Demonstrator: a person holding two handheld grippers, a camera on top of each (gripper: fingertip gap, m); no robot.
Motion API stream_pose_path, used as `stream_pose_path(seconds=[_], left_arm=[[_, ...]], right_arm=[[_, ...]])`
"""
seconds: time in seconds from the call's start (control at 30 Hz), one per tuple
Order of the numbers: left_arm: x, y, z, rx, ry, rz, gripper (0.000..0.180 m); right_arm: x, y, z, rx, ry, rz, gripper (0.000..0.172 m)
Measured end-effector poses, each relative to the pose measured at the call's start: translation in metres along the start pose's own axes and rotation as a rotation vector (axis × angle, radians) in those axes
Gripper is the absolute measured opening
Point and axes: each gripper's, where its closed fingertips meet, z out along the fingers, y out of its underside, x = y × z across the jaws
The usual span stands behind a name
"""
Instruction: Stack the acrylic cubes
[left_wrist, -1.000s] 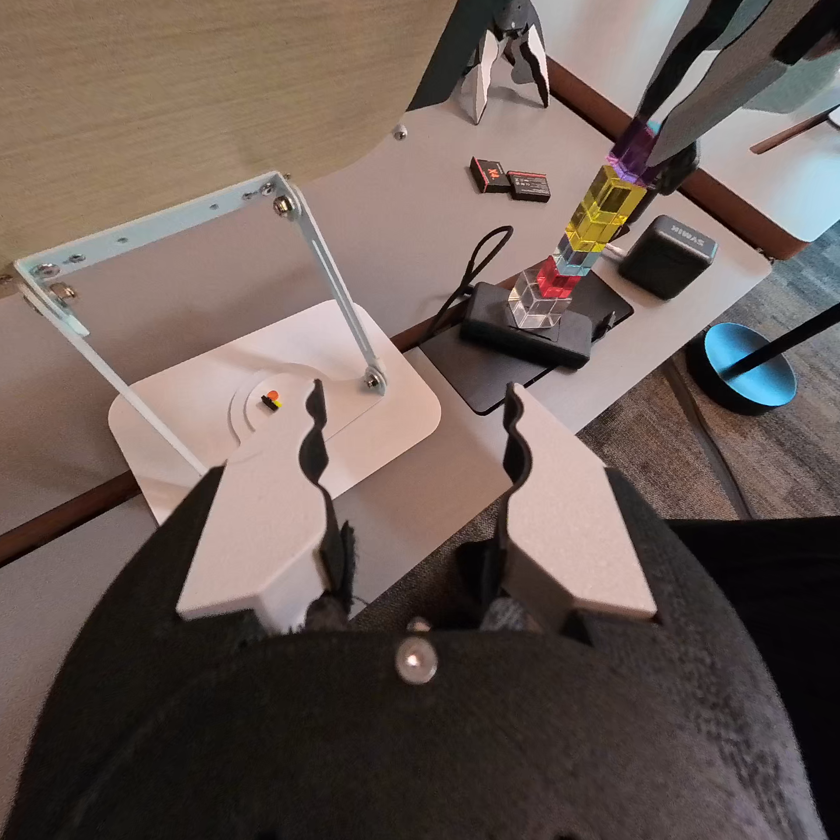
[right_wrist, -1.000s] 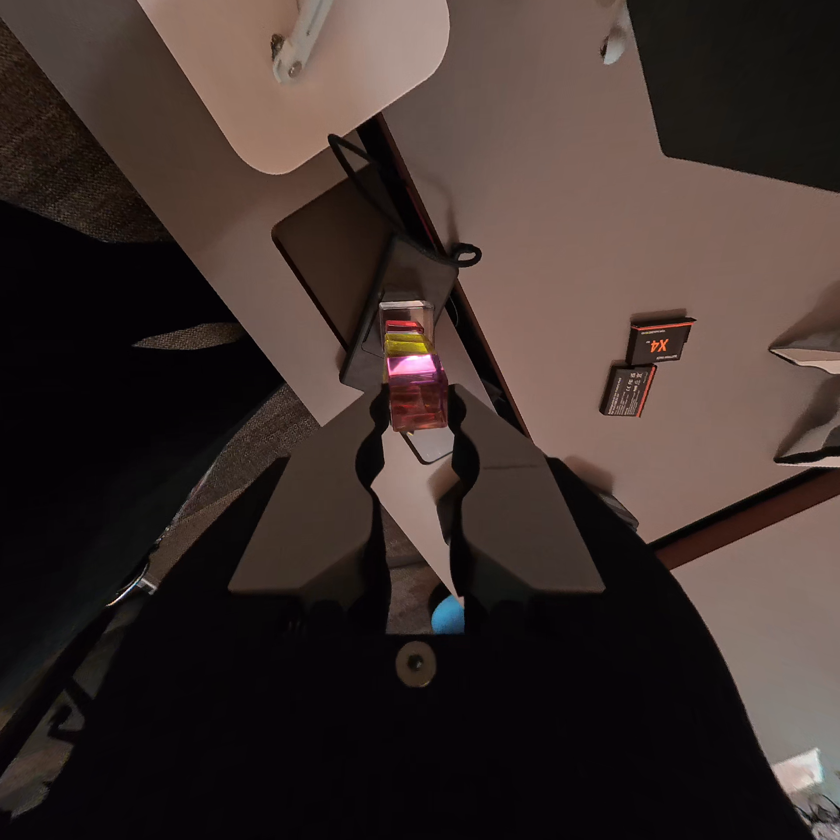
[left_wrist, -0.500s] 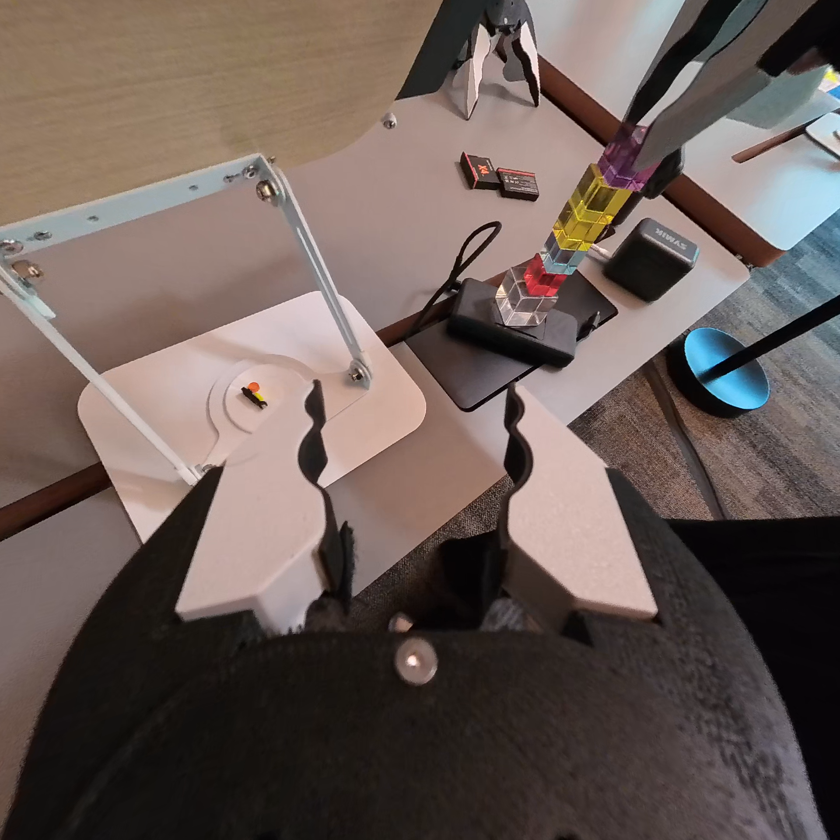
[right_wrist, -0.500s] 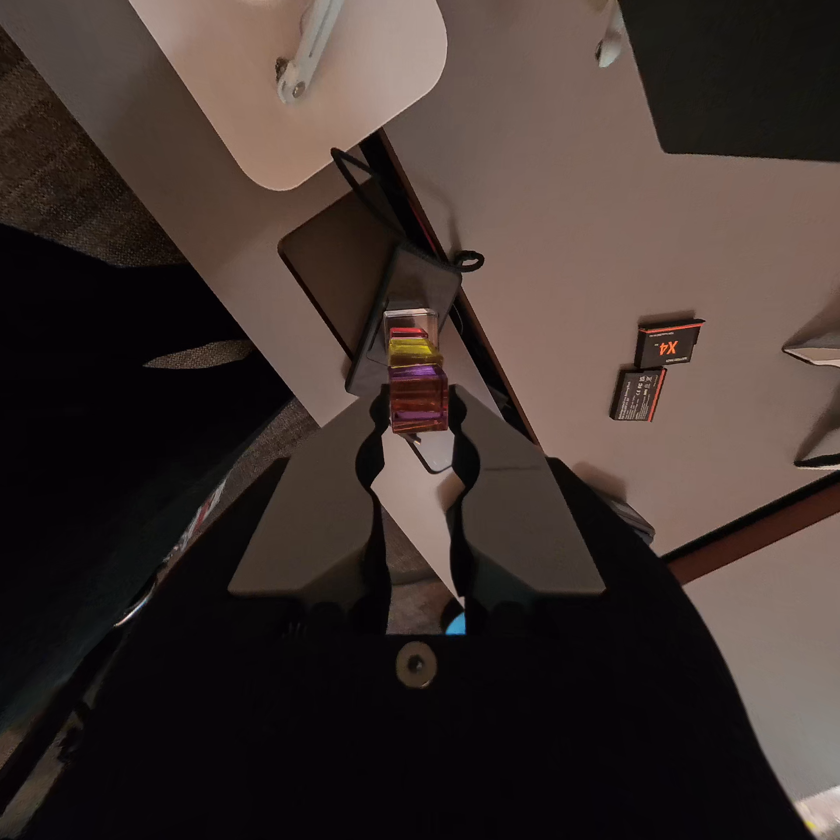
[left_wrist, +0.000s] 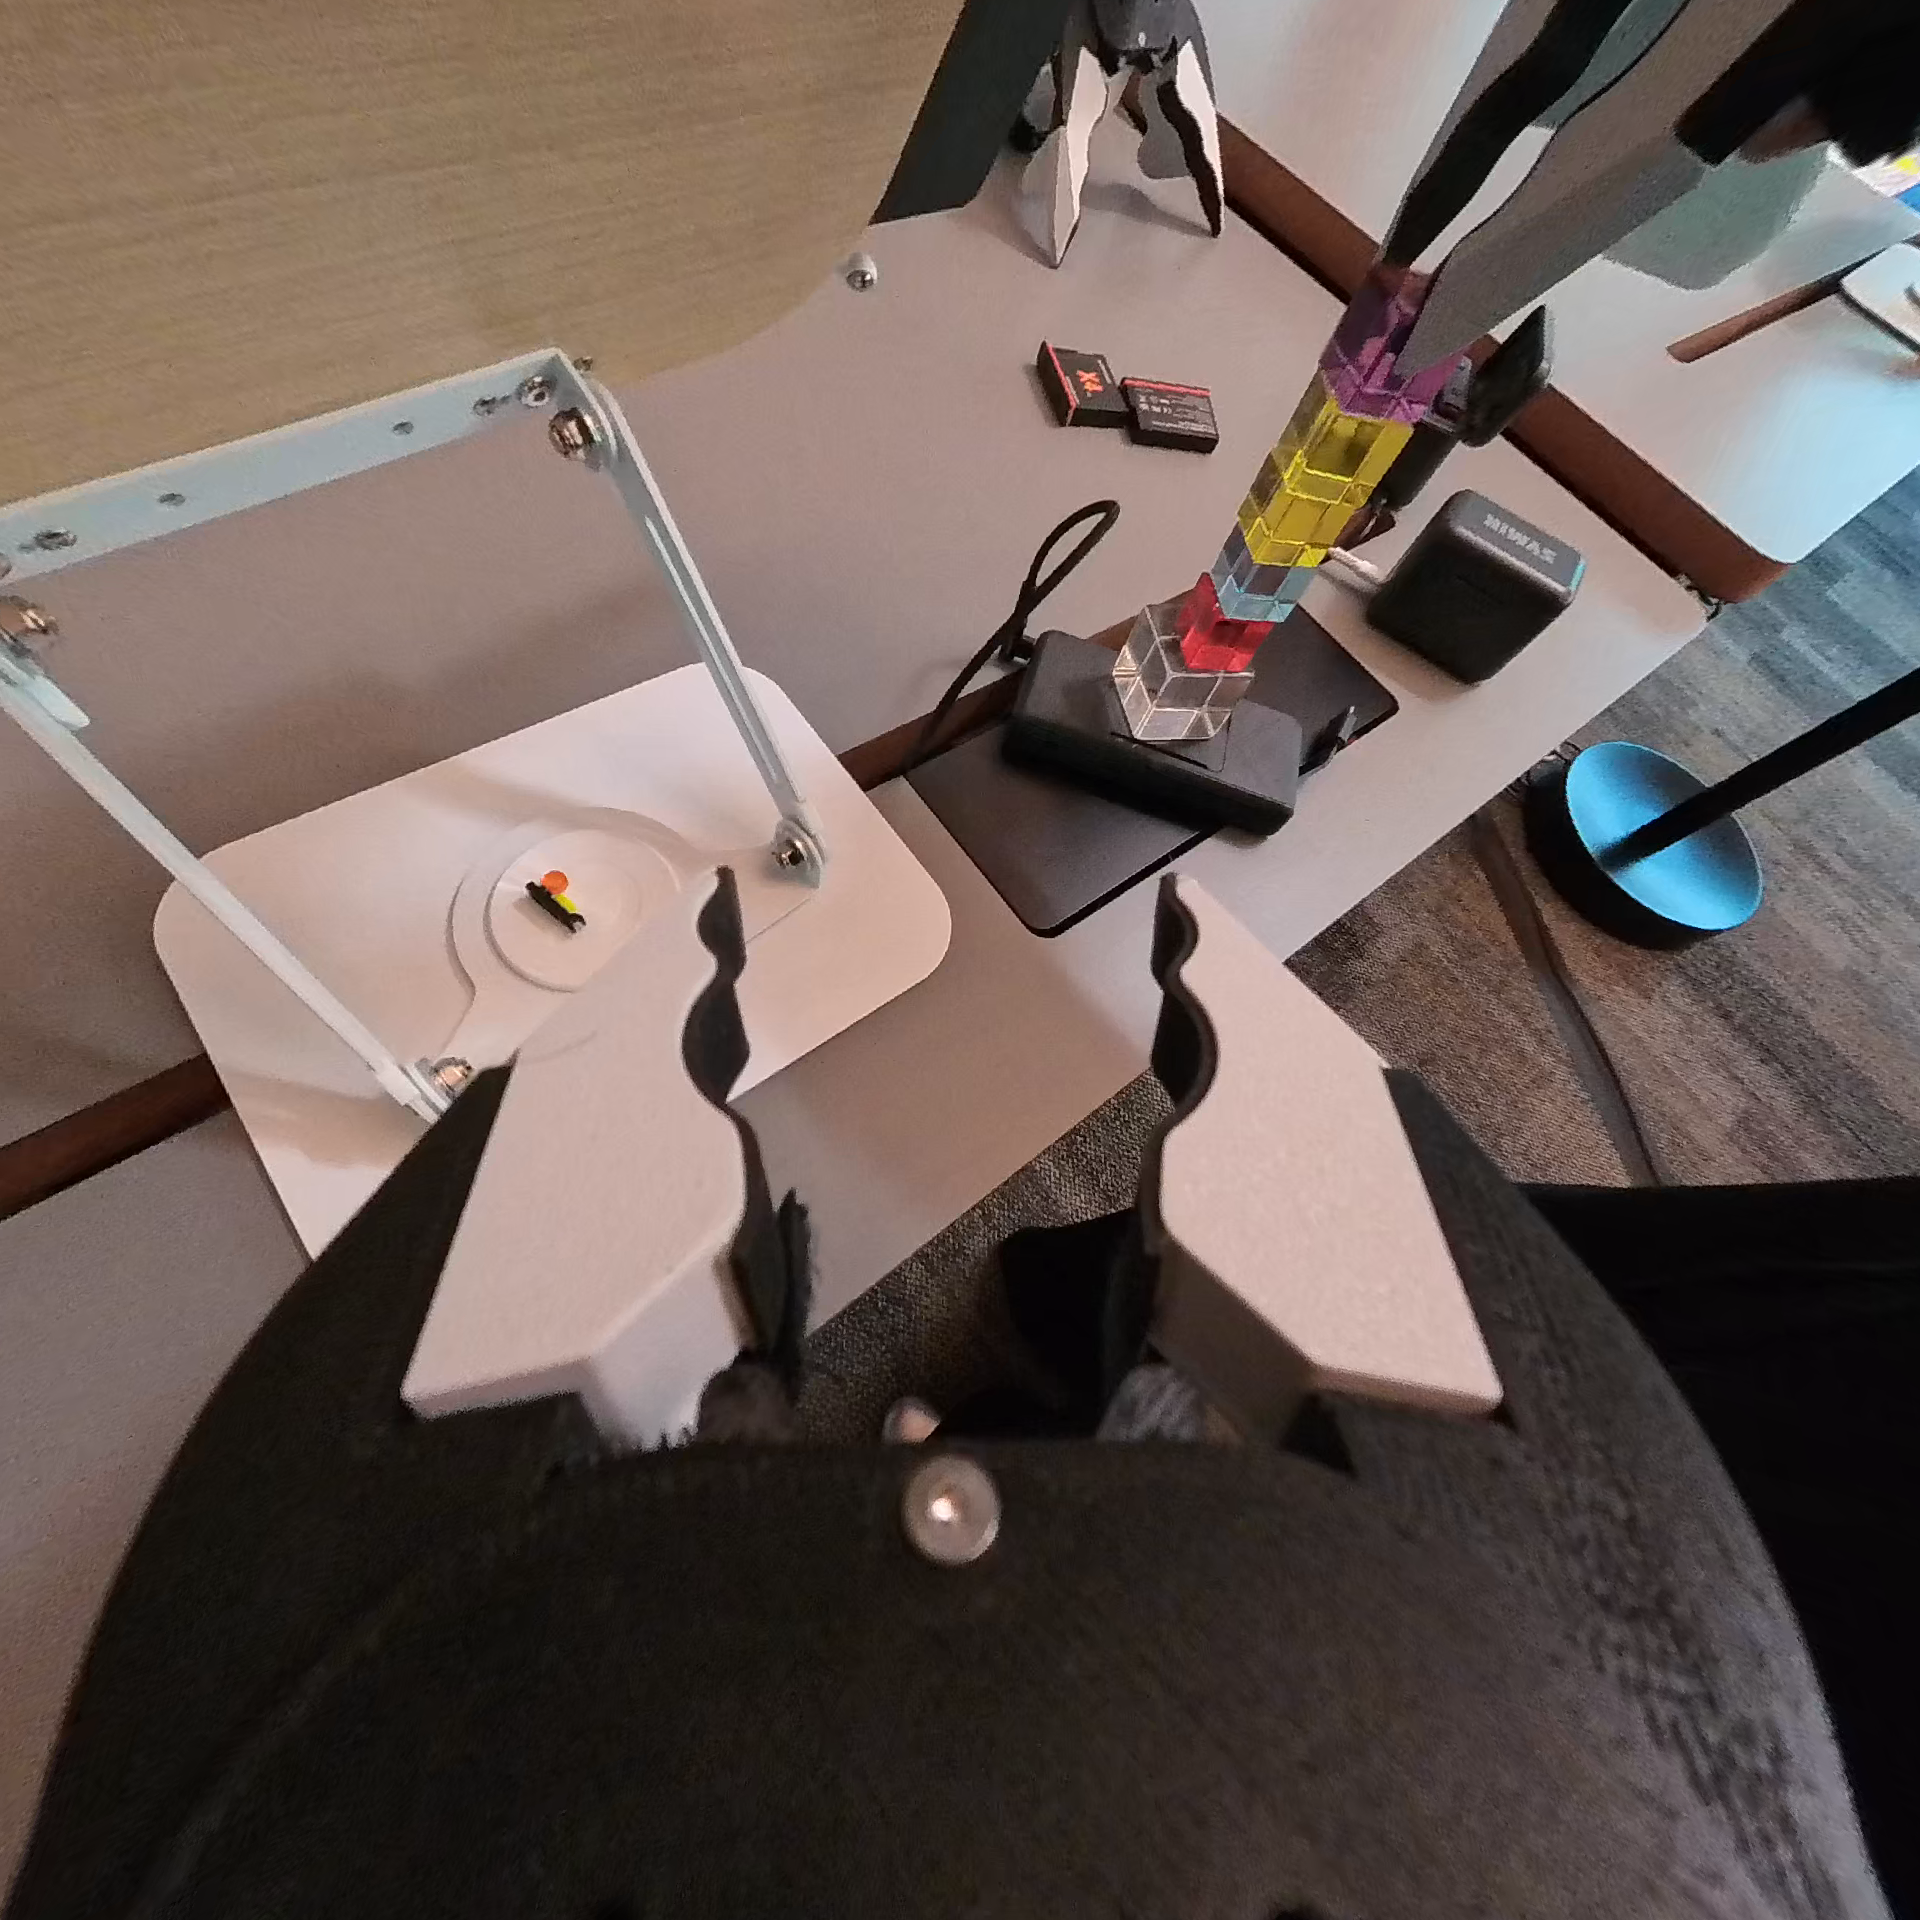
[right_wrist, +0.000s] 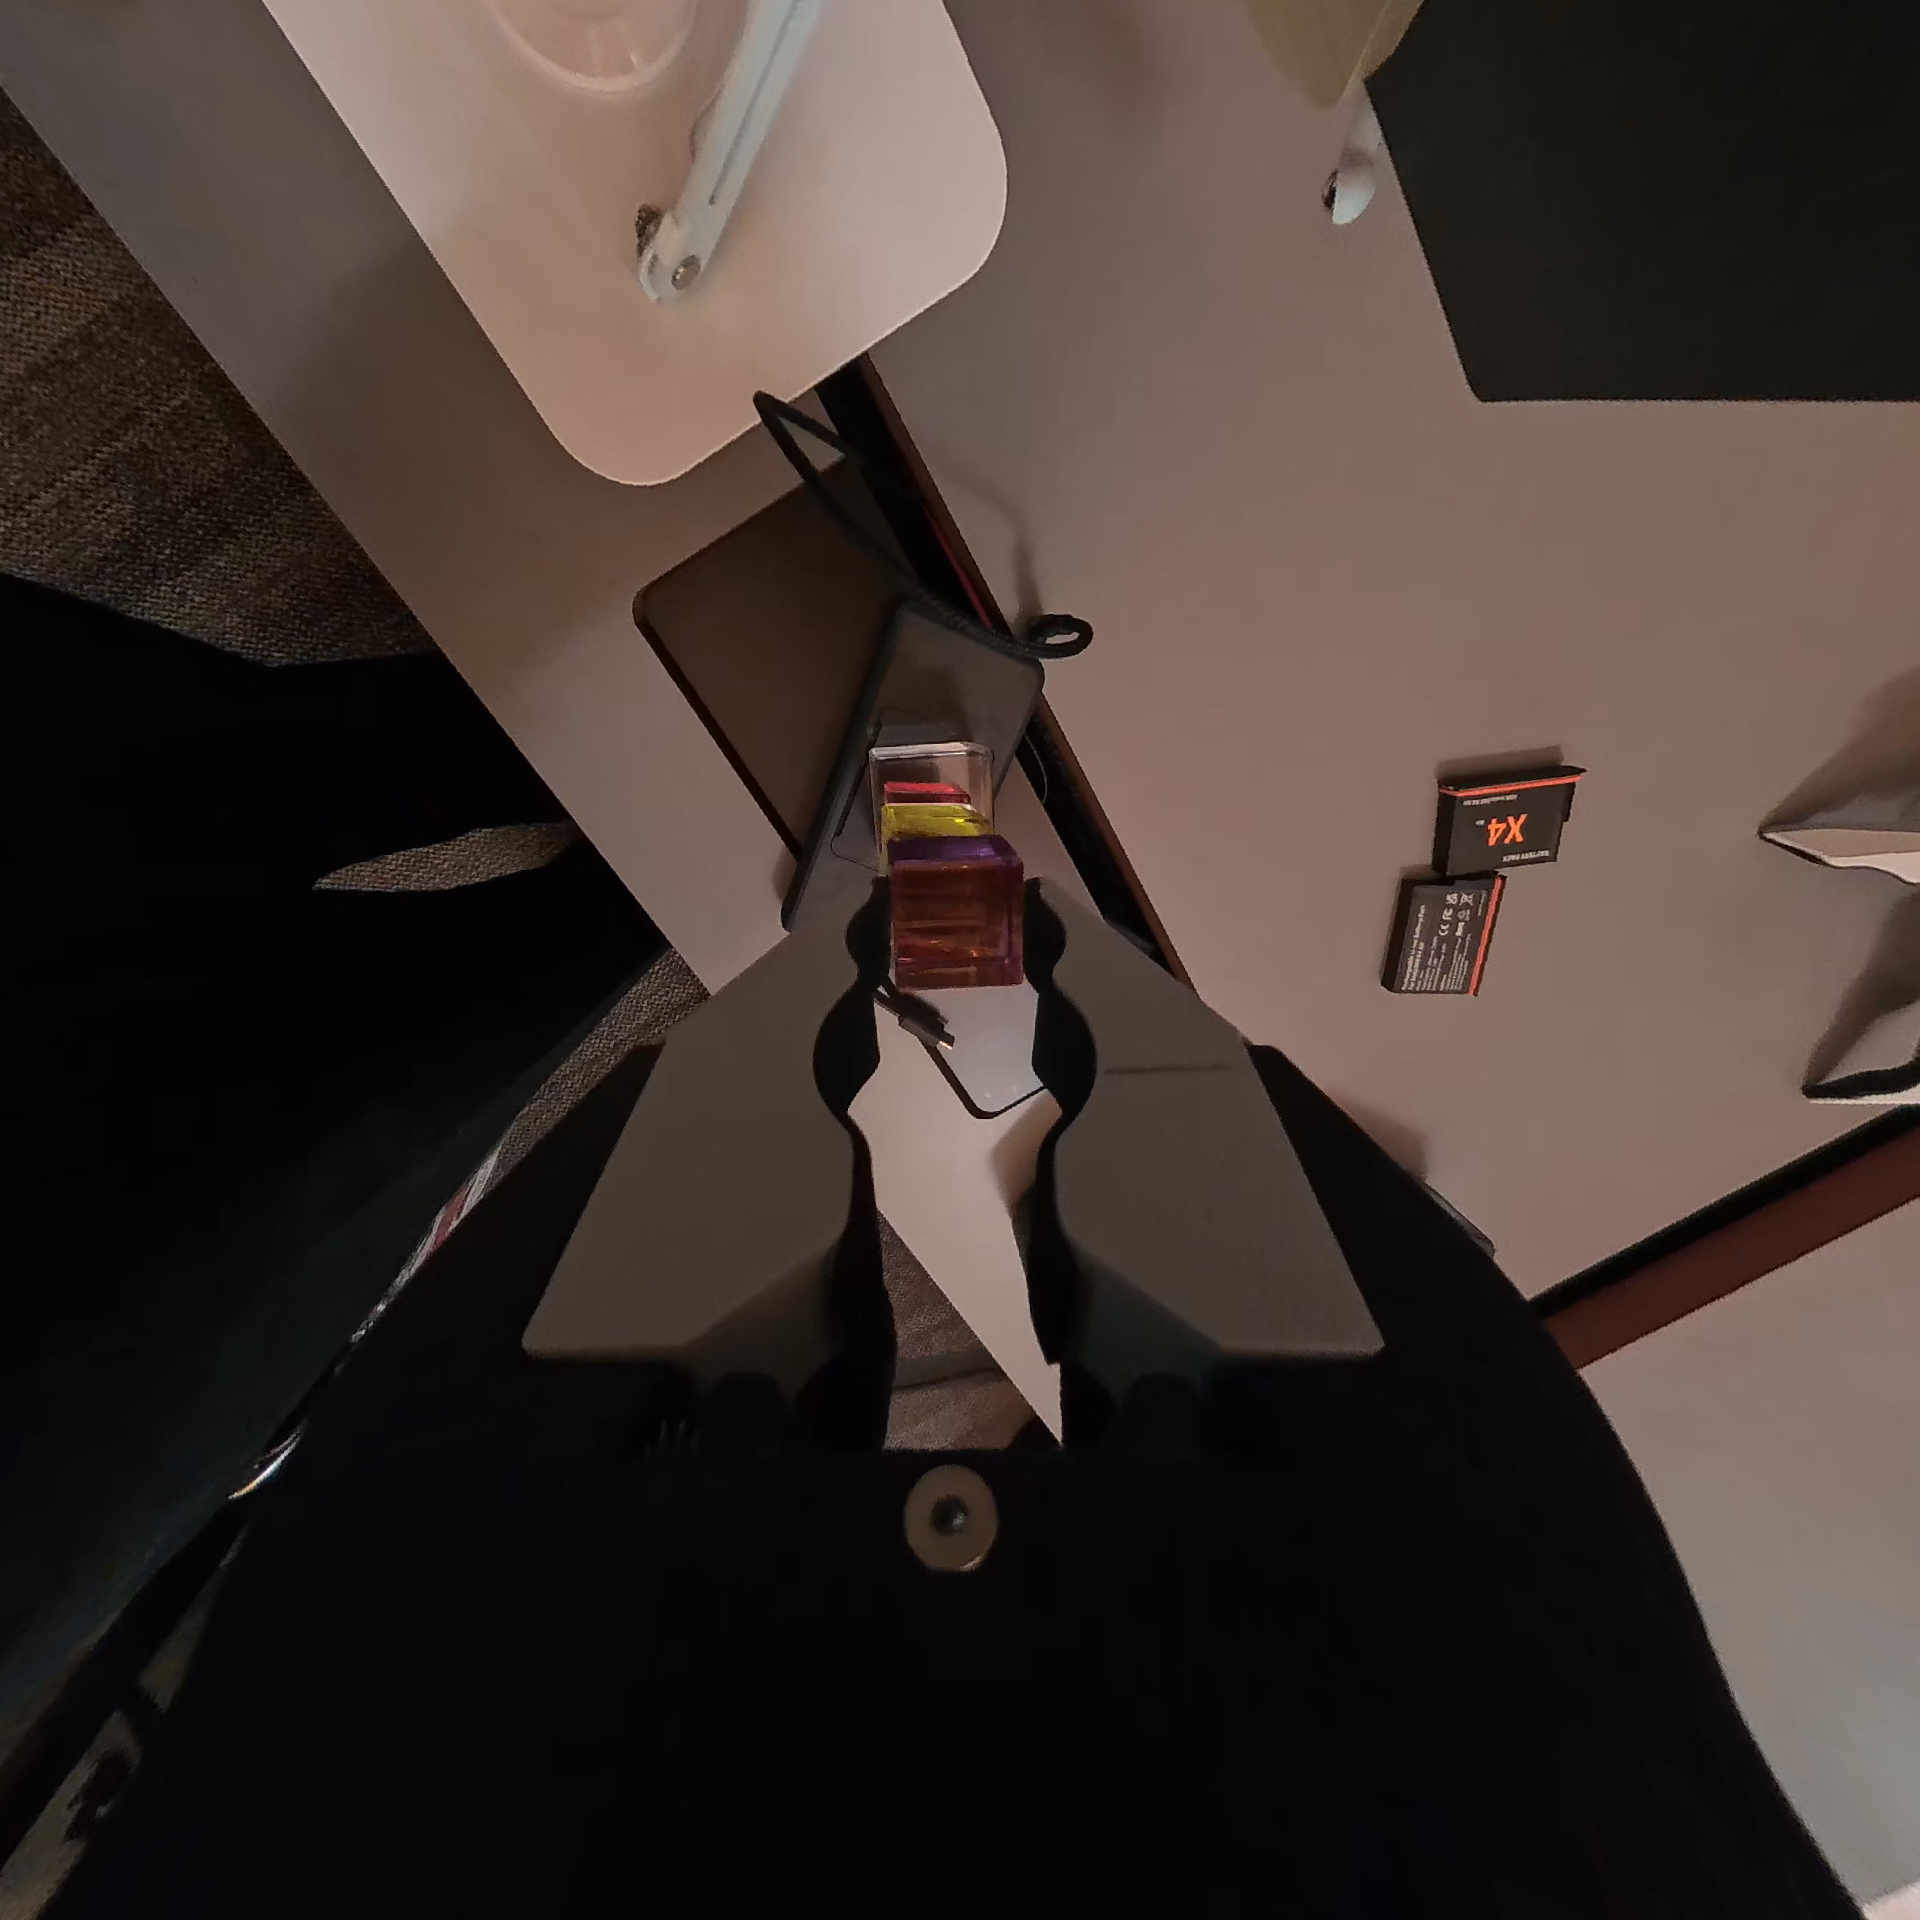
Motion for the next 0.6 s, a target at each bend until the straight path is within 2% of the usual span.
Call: stream_pose_path(seconds=[0.27, 0.4, 0.47, 0.53, 0.6], left_arm=[[0.004, 0.003, -0.002, -0.002, -0.007, -0.009, 0.079], [0.007, 0.003, -0.001, -0.005, -0.007, -0.009, 0.079], [0.008, 0.002, -0.001, -0.008, -0.011, -0.005, 0.079], [0.008, 0.002, -0.002, -0.008, -0.022, 0.0, 0.08], [0.008, 0.002, -0.003, -0.007, -0.032, 0.003, 0.08]], right_arm=[[-0.001, -0.001, 0.0, 0.02, -0.013, 0.01, 0.024], [-0.001, -0.002, -0.007, 0.072, -0.006, 0.038, 0.036], [0.004, -0.004, -0.018, 0.143, 0.016, 0.074, 0.04], [0.014, -0.007, -0.036, 0.287, 0.053, 0.146, 0.039], [0.022, -0.006, -0.053, 0.455, 0.081, 0.222, 0.027]])
